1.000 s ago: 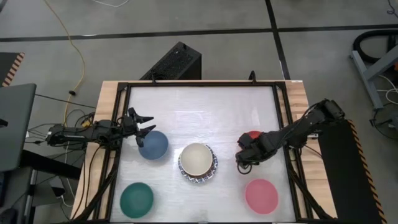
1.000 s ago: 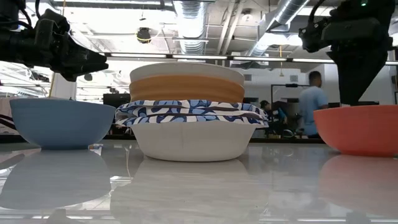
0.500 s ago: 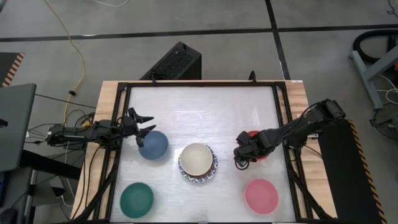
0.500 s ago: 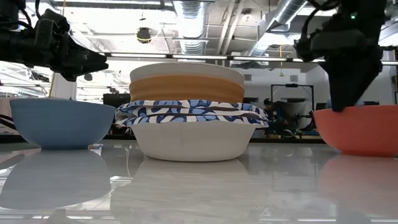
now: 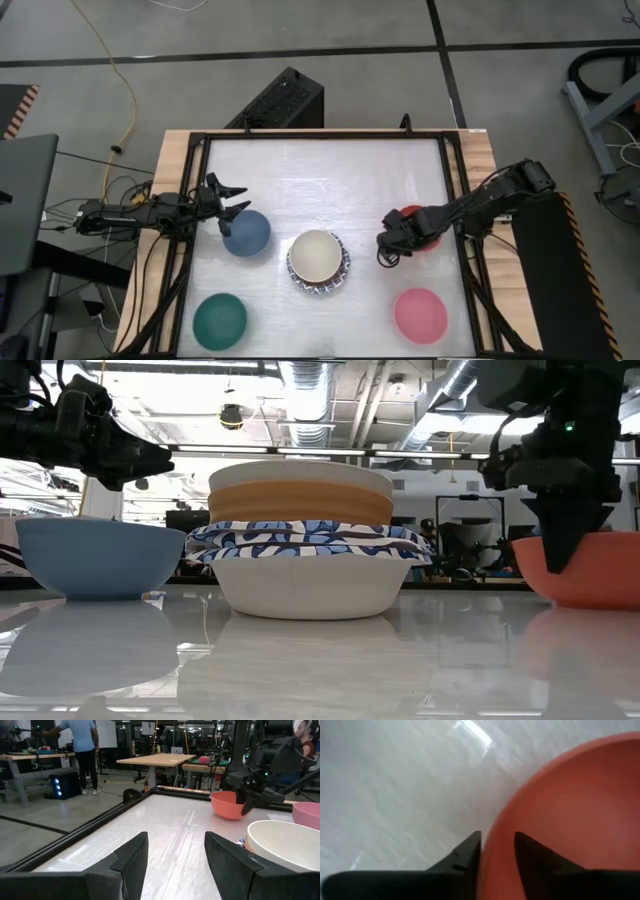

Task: Nest bowls inside each other by size order
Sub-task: Stack the red bowl into the white bowl

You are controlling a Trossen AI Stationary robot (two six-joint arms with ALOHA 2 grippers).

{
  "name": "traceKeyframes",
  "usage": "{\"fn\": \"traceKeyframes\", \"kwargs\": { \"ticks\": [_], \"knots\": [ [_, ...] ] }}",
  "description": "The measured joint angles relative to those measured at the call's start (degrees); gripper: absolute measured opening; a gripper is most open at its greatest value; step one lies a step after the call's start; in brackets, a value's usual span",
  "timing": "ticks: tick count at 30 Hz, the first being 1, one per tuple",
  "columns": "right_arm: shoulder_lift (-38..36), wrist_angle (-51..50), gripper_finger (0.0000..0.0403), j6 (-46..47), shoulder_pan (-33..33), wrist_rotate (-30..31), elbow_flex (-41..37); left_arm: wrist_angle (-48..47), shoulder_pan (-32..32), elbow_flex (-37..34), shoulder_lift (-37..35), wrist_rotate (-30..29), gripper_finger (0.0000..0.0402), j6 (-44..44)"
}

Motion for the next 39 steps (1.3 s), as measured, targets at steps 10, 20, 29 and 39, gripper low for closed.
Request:
{"fn": "traceKeyframes", "kwargs": {
  "ticks": [10,20,29,39],
  "knots": [
    [0.0,3.09,0.0015,-8.04,-2.4,0.31,0.06,-0.02,0.02,0.02,0.0,0.0,0.0185,0.0],
    [0.0,5.59,0.0008,-18.98,-6.16,7.07,7.57,0.0,0.02,0.0,0.0,-0.02,0.0185,0.0],
    [0.02,18.41,0.0008,-36.29,-9.4,9.2,15.06,-0.02,0.02,0.02,0.0,0.0,0.0185,0.0],
    [0.02,33.67,0.0008,-55.52,-10.38,7.3,17.97,0.0,0.02,0.02,0.0,0.0,0.0185,0.0]
  ]
}}
